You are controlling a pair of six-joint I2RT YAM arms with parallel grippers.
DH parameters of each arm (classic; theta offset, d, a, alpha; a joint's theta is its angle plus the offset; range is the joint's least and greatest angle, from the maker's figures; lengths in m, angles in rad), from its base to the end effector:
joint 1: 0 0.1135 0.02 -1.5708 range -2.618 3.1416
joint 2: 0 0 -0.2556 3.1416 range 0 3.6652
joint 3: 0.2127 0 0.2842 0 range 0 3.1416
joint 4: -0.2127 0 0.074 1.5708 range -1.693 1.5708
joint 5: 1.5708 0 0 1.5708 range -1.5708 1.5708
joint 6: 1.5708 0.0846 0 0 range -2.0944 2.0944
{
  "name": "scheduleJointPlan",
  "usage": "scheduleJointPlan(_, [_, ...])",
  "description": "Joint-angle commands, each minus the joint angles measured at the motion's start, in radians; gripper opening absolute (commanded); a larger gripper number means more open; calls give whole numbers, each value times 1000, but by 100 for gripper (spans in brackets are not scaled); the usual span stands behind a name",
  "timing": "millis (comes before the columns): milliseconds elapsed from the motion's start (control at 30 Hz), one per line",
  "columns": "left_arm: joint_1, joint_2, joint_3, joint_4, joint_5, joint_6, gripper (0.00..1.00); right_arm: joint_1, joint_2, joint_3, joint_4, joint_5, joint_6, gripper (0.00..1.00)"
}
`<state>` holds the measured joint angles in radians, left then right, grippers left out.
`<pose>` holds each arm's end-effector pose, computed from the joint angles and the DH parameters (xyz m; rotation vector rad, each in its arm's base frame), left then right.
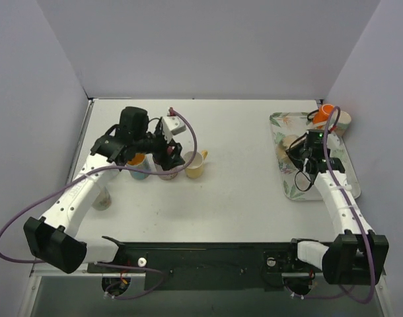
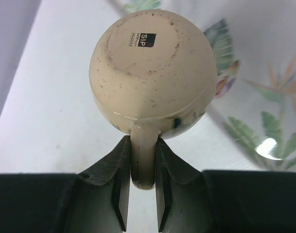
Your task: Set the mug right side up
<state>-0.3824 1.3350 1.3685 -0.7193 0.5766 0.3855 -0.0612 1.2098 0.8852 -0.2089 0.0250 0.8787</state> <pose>0.3057 -0.1727 0.3395 1.1010 1.9071 -0.6451 0.3479 -0.0234 0.2402 0.9820 1.8997 0.4606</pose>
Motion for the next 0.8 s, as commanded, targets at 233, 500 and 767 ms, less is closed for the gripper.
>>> scheduleJointPlan(233, [-288, -243, -253, 325, -56, 153, 88, 309, -314, 44, 80, -206, 147, 0])
scheduleJointPlan(500, [-403, -338, -241, 268, -280, 400, 92, 647, -297, 154, 109, -110, 310, 0])
scheduleJointPlan(767, [-452, -392, -434, 561, -437, 453, 92, 833, -176, 238, 199, -51, 374, 0])
